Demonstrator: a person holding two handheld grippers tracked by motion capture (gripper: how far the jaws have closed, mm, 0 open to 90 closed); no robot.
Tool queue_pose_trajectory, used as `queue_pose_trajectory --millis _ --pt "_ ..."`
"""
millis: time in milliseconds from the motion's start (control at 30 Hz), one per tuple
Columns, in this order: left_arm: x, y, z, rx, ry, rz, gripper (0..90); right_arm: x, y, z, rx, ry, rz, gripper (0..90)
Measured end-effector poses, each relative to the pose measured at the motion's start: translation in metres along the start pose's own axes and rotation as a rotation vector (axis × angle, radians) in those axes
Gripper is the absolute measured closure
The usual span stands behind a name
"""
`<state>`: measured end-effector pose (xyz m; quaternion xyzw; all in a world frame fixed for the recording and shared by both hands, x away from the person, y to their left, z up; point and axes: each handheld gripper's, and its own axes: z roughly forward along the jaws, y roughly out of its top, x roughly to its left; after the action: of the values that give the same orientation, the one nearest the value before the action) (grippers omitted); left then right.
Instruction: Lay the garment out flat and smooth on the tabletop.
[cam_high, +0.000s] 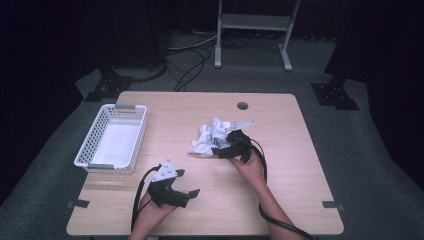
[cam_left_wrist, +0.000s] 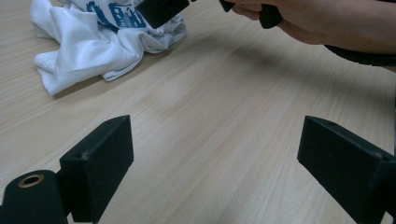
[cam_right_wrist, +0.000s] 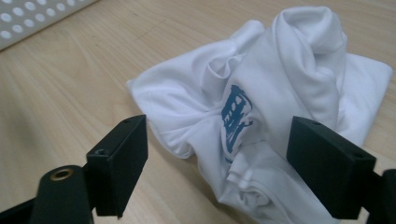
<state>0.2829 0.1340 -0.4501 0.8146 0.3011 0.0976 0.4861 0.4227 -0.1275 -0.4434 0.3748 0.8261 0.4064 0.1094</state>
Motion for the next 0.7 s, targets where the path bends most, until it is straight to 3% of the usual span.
queue_pose_trajectory --millis 400,500,700 --pt "0.002 -0.002 0.001 0.005 0.001 -0.007 10.5 -0.007 0.001 0.026 0.057 -0.124 0.012 37.7" --pt "0.002 -0.002 0.001 0.007 0.001 -0.009 10.5 -0.004 0.0 0.03 0.07 -0.163 -0.014 41.1" --pt "0.002 -0.002 0.002 0.008 -0.004 -0.01 10.5 0.006 -0.001 0.034 0.114 -0.246 -0.116 46.6"
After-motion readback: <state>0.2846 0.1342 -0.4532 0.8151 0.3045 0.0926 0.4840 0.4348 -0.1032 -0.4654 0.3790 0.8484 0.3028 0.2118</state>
